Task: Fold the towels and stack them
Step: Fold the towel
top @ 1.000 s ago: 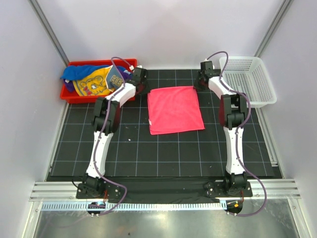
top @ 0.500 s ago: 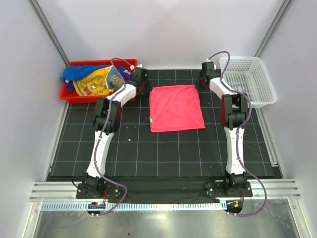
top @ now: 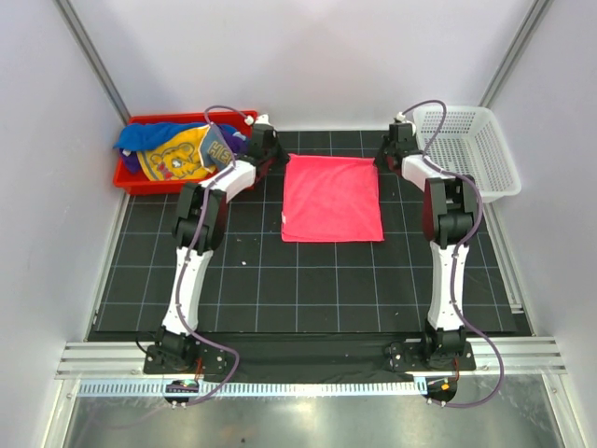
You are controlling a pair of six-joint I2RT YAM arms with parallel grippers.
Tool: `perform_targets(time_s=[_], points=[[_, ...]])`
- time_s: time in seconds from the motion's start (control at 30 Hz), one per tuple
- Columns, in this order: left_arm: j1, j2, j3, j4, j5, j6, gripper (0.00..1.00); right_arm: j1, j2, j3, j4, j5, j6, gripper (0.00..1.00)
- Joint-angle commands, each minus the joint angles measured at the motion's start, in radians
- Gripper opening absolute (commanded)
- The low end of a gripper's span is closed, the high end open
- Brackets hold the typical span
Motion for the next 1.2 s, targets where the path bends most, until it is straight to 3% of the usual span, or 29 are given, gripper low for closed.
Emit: perform_targets(time_s=[0.0,0.37,1.17], points=[[0.009,-0.107,-0.032,0.12,-0.012,0.03,0.0,-0.013,-0.13,-0.037,0.15,0.008,0.002,0.1],[0.022,-0.208,-0.137,0.166,0.061,0.019,0.0,-0.018,-0.245,-0.194,0.253,-0.045,0.037,0.09],[-0.007,-0.508,-0.639,0.264,0.15,-0.065,0.0,-0.015,-0.567,-0.712,0.379,-0.064,0.167,0.06]])
